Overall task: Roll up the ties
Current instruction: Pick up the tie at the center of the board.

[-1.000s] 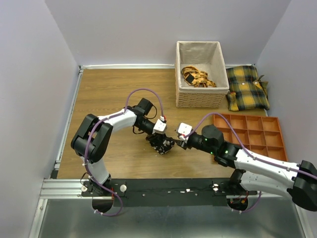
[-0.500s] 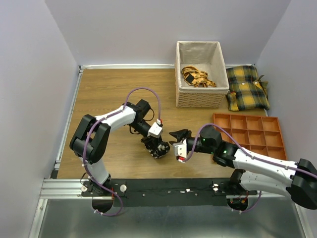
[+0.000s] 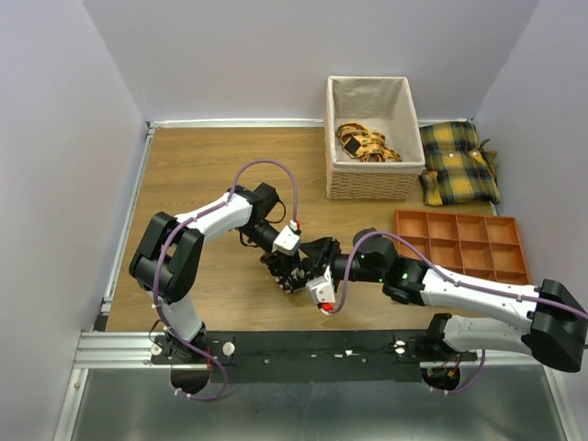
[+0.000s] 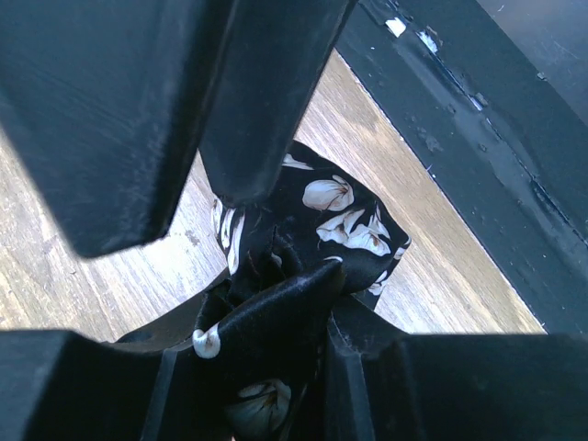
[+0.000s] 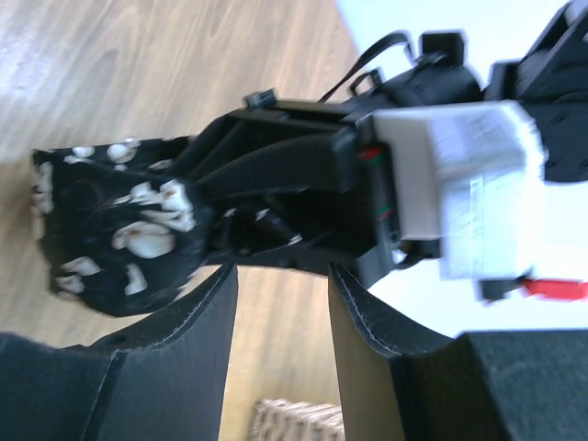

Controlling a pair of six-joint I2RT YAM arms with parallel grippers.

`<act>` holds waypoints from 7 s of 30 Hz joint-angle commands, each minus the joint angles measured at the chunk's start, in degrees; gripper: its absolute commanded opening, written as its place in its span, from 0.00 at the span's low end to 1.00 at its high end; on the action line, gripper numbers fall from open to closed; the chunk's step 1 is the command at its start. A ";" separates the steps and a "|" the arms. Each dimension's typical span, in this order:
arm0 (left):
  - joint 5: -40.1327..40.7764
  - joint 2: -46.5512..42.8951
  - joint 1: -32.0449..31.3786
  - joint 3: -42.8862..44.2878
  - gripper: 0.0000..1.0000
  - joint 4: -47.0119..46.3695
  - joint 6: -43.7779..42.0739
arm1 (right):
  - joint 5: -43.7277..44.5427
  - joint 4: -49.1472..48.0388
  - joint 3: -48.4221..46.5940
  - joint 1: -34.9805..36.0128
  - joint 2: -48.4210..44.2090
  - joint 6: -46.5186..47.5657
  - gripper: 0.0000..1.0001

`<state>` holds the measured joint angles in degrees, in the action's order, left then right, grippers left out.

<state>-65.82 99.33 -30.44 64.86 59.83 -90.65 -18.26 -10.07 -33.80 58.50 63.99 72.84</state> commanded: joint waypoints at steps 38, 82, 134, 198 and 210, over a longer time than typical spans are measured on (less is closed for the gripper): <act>-3.08 1.13 0.55 2.82 0.00 1.16 -0.58 | 5.34 13.15 -10.93 2.41 8.17 13.73 0.52; -0.45 -0.63 2.49 0.44 0.00 -3.23 2.76 | 8.50 29.57 -13.49 2.50 -7.55 -6.65 0.01; 18.08 -5.98 4.33 -4.99 0.00 -41.26 39.83 | 23.42 11.13 2.25 2.41 -19.38 -52.33 0.68; 18.10 -18.20 1.61 -14.32 0.00 -52.02 42.05 | -9.09 -18.57 -7.07 -19.13 24.25 -65.63 0.80; 13.62 -18.38 1.87 -14.24 0.00 -54.03 47.14 | -8.90 -19.02 -9.44 -18.51 26.36 -63.43 0.74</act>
<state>-47.20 82.59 -28.51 50.65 8.80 -47.20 -29.36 -27.83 -41.10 39.31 88.60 8.51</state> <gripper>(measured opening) 0.381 0.746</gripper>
